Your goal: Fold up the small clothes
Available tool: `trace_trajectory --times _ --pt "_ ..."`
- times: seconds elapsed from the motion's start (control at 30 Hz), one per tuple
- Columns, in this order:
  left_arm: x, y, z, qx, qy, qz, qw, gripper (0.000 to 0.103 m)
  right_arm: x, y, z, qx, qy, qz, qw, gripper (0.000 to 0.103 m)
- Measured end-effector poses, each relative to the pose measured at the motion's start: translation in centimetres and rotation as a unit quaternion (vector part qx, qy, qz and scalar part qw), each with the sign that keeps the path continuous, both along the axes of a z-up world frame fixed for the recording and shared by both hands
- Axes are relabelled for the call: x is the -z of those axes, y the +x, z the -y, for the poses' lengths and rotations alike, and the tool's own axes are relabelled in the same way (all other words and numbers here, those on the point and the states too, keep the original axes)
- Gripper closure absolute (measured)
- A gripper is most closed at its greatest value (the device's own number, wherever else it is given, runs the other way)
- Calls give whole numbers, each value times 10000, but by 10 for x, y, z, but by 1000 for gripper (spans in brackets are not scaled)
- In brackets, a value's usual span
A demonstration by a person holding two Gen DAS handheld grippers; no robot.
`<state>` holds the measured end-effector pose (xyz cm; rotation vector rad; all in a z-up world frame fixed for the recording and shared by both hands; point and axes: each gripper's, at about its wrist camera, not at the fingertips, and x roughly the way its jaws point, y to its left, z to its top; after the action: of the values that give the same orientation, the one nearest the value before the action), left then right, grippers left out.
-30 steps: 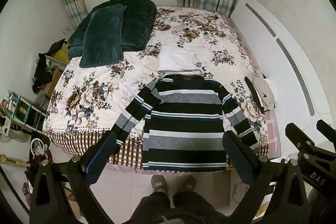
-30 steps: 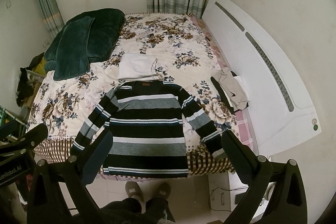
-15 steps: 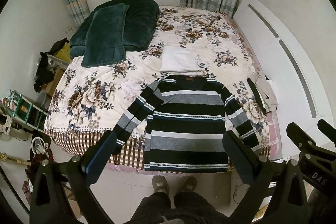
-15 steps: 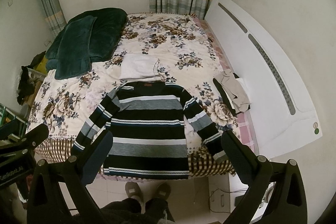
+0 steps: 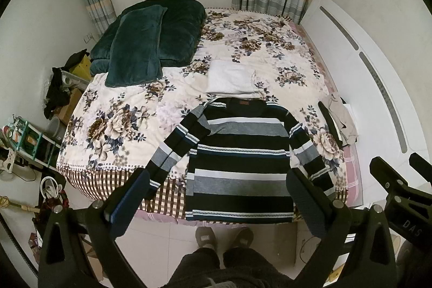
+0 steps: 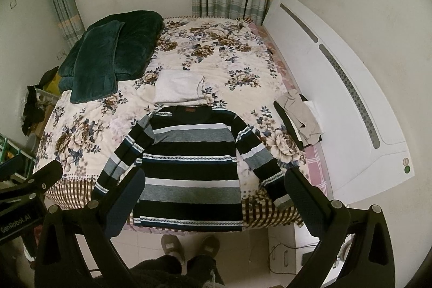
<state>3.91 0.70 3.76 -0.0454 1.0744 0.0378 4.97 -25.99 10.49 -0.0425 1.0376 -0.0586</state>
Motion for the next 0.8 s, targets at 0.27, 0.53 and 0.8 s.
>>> trace_trajectory --times 0.27,0.53,0.8 --pt "-1 1 -1 -1 -6 6 10000 0 -1 0 0 1 3 -4 10000 0" --pt "1 -2 0 12 -3 11 10000 0 0 -2 2 4 2 0 10000 0" --pt "18 22 -3 35 319 351 9989 0 10 5 19 297 380 40 9988 0"
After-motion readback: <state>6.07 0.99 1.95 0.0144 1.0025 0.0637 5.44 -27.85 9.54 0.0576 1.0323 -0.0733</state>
